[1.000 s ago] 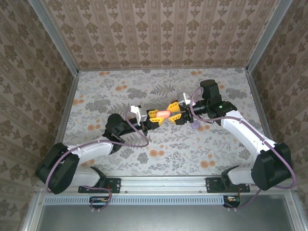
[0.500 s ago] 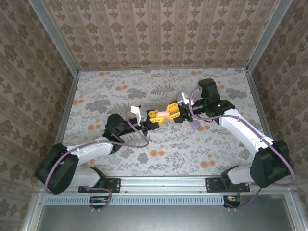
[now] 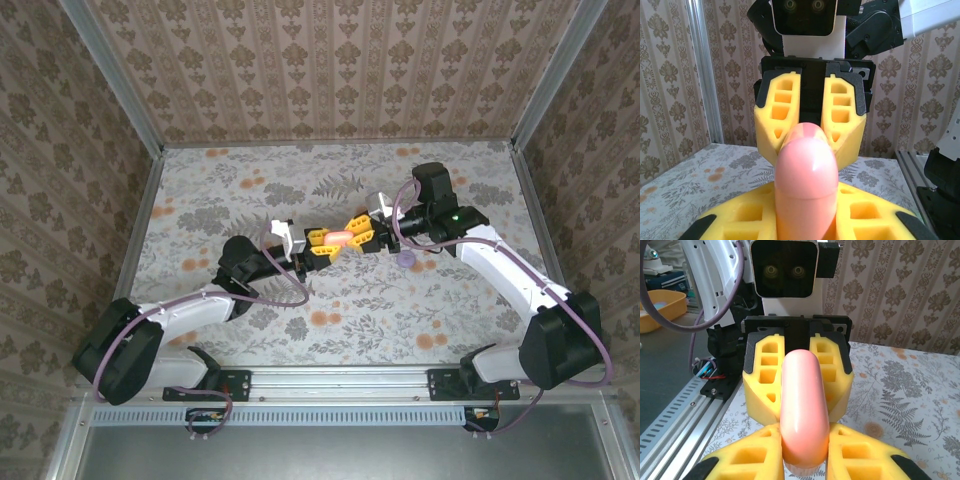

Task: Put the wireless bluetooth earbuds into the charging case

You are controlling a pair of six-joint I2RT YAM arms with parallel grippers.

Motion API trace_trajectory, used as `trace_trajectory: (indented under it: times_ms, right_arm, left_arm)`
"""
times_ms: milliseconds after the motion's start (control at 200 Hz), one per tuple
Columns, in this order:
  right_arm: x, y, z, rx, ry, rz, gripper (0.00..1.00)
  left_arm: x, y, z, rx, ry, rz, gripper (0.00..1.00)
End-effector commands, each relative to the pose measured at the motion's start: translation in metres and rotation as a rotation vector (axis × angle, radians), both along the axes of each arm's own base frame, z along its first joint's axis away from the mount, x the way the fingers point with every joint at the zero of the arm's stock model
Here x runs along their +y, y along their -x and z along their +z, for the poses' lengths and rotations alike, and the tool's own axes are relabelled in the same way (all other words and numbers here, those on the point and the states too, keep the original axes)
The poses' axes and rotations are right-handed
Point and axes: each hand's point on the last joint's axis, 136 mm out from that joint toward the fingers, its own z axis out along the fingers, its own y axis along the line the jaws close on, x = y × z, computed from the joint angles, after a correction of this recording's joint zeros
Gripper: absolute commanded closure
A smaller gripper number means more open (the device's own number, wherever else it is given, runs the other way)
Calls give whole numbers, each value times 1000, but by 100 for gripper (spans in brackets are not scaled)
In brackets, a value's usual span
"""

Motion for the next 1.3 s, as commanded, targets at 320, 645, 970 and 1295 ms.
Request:
trace_trajectory:
  times_ms: [320, 645, 970, 1295]
  right_arm:
    - [2, 10, 11, -39, -15, 40, 80]
    - [1, 9, 9, -32, -5, 32, 80]
    - [-6, 8, 1, 13, 25, 5, 80]
    - [-21, 10, -23, 195, 111, -68, 79]
  left_arm:
    - [4, 1, 14, -48, 29, 37, 44]
    - [5, 3, 12, -60, 8, 46, 30]
    - [9, -1, 10, -47, -37, 97, 24]
    - [25, -19, 5, -14, -81, 262, 15]
